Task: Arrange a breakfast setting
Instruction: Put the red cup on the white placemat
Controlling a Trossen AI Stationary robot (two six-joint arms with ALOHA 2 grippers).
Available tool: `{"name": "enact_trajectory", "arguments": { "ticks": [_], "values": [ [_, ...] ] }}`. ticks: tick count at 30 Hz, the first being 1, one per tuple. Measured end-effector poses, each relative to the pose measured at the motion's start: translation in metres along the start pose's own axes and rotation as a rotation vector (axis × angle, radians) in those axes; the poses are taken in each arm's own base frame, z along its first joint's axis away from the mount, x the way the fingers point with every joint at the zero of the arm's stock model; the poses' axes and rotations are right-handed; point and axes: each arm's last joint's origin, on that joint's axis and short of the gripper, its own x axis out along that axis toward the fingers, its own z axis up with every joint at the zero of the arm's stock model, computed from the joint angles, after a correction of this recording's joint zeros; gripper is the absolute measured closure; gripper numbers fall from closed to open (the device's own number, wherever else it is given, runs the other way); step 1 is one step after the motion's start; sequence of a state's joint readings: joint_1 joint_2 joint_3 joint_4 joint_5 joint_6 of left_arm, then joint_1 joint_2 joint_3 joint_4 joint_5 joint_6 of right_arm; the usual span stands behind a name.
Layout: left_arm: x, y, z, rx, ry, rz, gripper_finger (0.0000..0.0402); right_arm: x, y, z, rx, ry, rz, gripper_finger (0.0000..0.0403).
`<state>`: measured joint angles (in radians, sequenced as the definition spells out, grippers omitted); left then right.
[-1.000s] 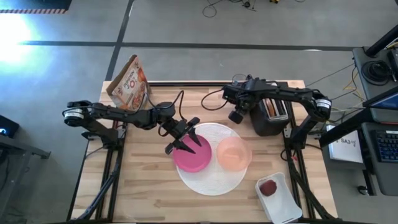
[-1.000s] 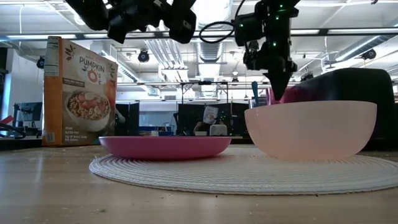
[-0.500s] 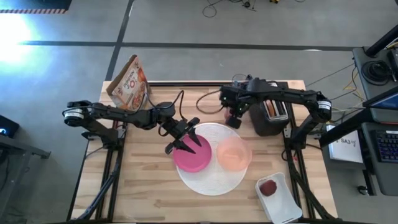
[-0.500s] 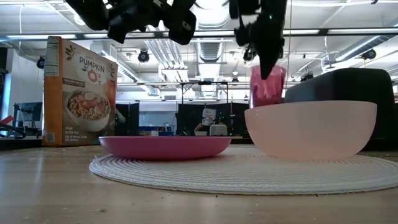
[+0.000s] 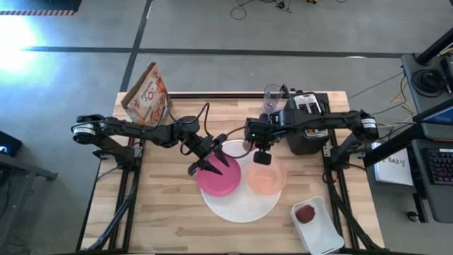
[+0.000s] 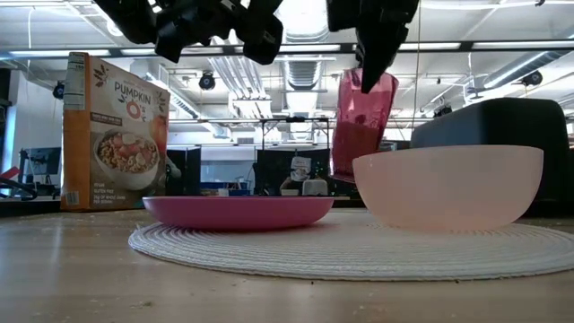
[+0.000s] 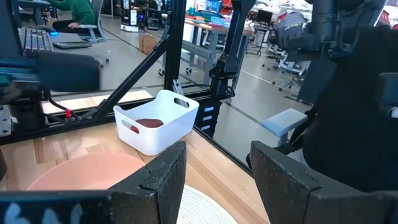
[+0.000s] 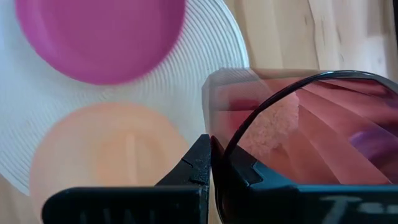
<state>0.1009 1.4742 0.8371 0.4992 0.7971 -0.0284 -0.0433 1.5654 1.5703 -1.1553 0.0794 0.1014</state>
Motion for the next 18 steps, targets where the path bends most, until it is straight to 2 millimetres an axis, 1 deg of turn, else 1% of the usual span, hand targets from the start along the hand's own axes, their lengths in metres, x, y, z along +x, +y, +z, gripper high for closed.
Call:
{"name": "enact_trajectory", "arguments": {
  "ticks": [5,8,15,18],
  "values": [
    [0.000,0.000,-0.001,-0.003,0.002,0.000,0.0238,0.001,0.007,0.003,-0.015,-0.046,0.013,0.0394],
    [0.000,0.000,-0.002,-0.014,0.014,0.000,0.0238,0.007,0.009,0.005,-0.024,-0.057,0.012,0.0394],
    [0.001,0.001,-0.005,-0.037,0.029,0.000,0.0238,0.041,0.013,0.011,-0.079,0.036,0.005,0.0394],
    [0.001,0.000,-0.006,-0.041,0.033,-0.005,0.0238,0.050,0.014,0.012,-0.097,0.065,0.004,0.0394]
  ]
}}
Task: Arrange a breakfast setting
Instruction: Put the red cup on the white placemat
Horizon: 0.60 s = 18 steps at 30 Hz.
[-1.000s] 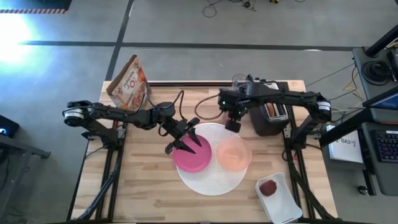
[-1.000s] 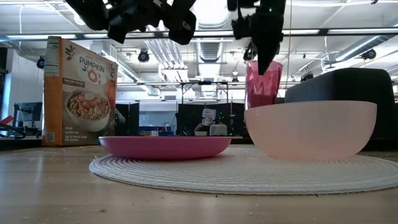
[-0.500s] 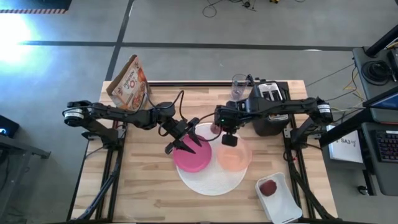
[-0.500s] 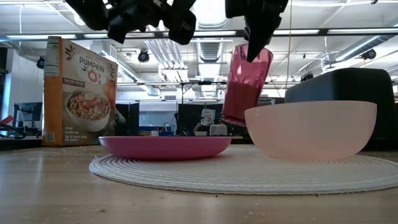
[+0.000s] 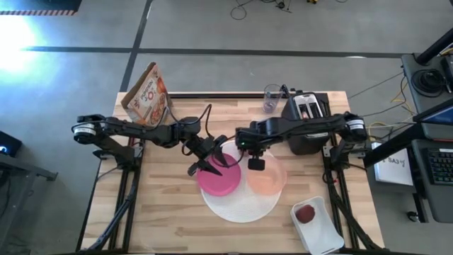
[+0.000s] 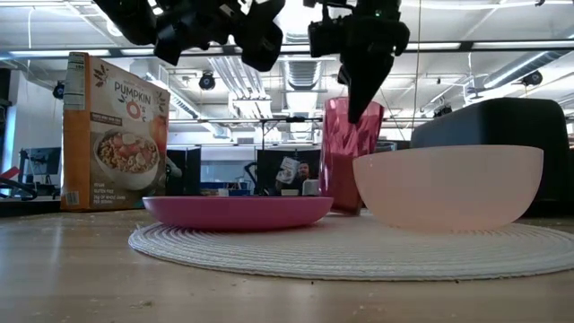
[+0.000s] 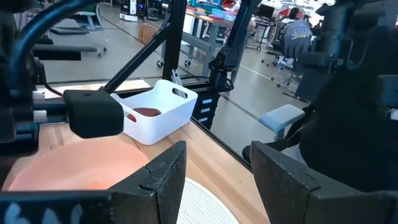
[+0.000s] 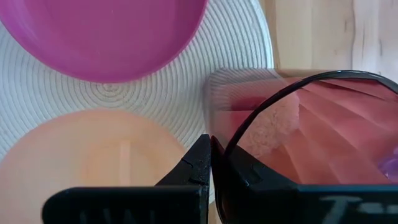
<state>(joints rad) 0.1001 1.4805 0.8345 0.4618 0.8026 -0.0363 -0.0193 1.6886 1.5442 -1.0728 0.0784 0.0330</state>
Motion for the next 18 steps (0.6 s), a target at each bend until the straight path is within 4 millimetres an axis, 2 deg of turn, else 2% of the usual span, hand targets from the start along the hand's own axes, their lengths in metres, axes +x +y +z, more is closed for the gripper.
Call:
{"name": "enact_trajectory", "arguments": {
  "ticks": [9,18],
  "values": [
    [0.000,0.000,-0.001,-0.004,0.005,-0.008,0.0238,0.000,0.001,-0.001,0.027,0.014,0.001,0.0392],
    [0.000,0.000,-0.001,-0.004,0.005,-0.008,0.0238,-0.009,0.002,-0.003,0.031,-0.008,0.036,0.0351]
  ]
}}
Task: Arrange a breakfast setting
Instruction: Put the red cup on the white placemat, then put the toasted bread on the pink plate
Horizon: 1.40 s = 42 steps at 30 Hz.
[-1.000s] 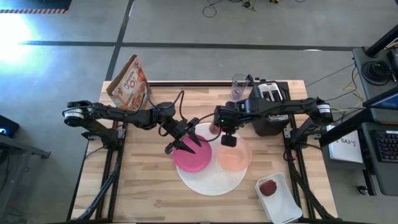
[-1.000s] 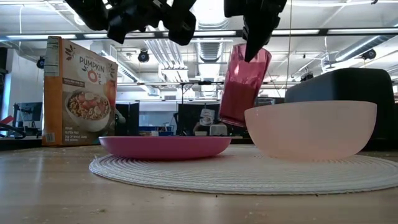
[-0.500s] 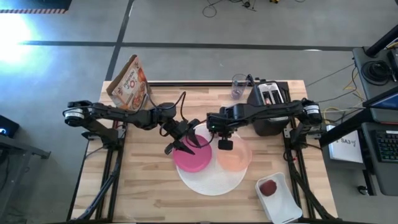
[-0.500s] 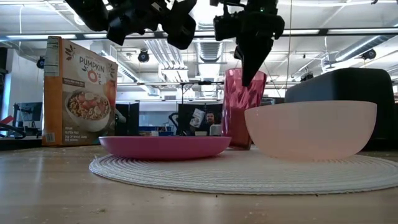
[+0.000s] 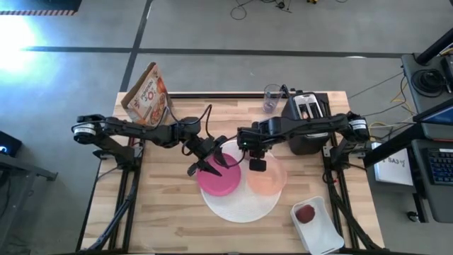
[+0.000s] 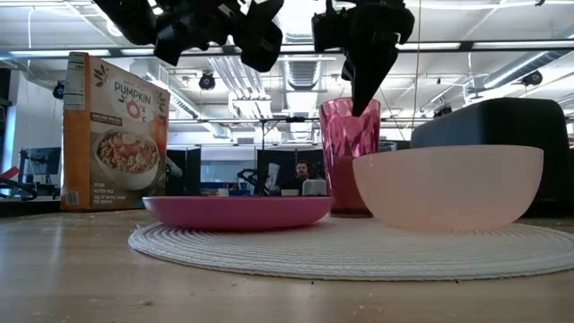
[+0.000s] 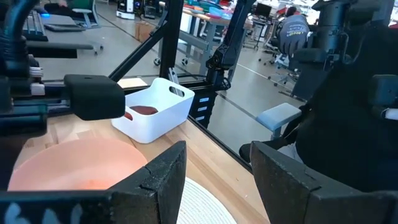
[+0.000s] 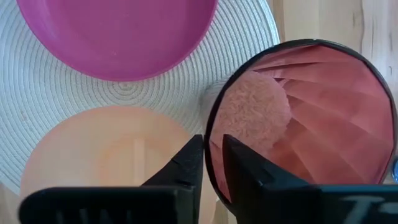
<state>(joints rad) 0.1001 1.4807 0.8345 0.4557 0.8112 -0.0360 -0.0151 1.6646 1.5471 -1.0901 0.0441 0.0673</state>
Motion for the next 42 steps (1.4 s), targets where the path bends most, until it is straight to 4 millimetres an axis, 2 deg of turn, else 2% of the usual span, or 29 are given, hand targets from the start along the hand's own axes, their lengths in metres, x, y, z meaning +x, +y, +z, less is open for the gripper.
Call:
{"name": "enact_trajectory", "arguments": {
  "ticks": [10,18,22,27,35,39,42],
  "values": [
    [0.000,0.000,0.000,-0.001,0.001,0.000,0.0238,-0.003,0.000,-0.001,0.000,-0.008,-0.001,0.0304],
    [0.000,0.000,0.001,0.009,-0.008,-0.005,0.0238,-0.032,-0.001,0.006,0.001,-0.062,-0.005,0.0294],
    [0.000,0.000,0.001,-0.045,-0.004,-0.007,0.0238,-0.044,-0.001,0.006,-0.016,-0.062,-0.006,0.0298],
    [-0.001,0.000,0.000,-0.083,0.005,-0.029,0.0238,-0.062,-0.003,-0.006,-0.028,-0.019,-0.008,0.0305],
    [-0.002,0.000,-0.003,-0.103,0.025,-0.081,0.0246,-0.086,-0.008,-0.029,-0.068,-0.116,-0.030,0.0304],
    [-0.004,0.001,-0.002,-0.103,0.022,-0.080,0.0260,-0.090,-0.011,-0.046,0.010,-0.202,-0.030,0.0303],
    [-0.007,0.002,0.000,-0.098,0.016,-0.093,0.0267,-0.083,-0.011,-0.065,0.122,-0.225,-0.010,0.0306]
  ]
}}
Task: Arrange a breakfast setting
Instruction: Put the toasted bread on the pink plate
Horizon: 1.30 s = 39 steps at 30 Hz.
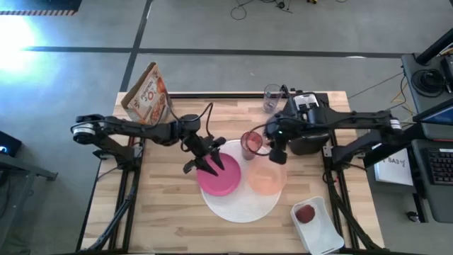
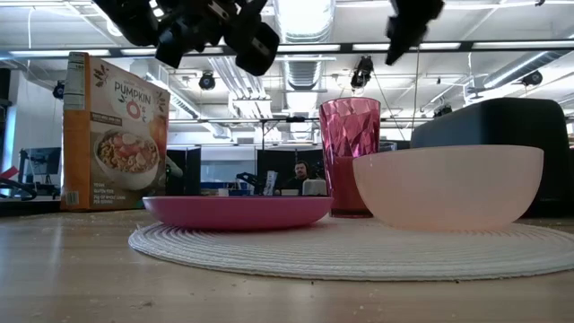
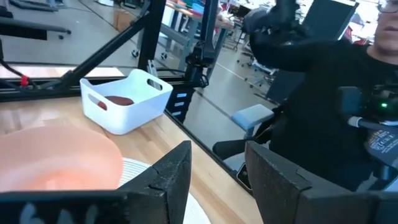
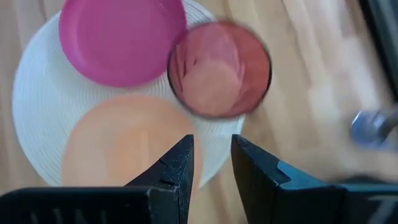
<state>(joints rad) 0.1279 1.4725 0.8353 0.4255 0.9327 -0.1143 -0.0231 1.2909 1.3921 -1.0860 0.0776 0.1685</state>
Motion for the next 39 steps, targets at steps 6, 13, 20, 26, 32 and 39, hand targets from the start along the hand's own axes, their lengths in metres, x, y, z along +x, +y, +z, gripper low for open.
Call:
{"name": "enact_trajectory", "arguments": {
  "ticks": [6,13,20,26,32,39],
  "values": [
    [-0.004,0.001,0.003,0.025,-0.009,0.010,0.0271,0.015,0.006,-0.046,0.256,0.034,0.034,0.0312],
    [-0.009,0.000,0.011,0.111,-0.053,0.023,0.0271,0.023,0.028,-0.083,0.328,0.080,0.152,0.0311],
    [-0.015,0.000,0.013,0.153,-0.047,0.044,0.0271,0.023,0.040,-0.107,0.257,-0.029,0.094,0.0323],
    [-0.028,-0.010,0.018,0.173,-0.021,0.072,0.0271,0.030,0.037,-0.126,0.245,-0.153,0.064,0.0324],
    [-0.049,-0.038,0.031,0.258,0.010,0.198,0.0271,0.046,0.034,-0.140,0.226,-0.305,0.125,0.0328],
    [-0.070,-0.070,0.034,0.186,0.082,0.394,0.0271,0.065,0.038,-0.149,0.139,-0.458,0.323,0.0329]
  ]
}}
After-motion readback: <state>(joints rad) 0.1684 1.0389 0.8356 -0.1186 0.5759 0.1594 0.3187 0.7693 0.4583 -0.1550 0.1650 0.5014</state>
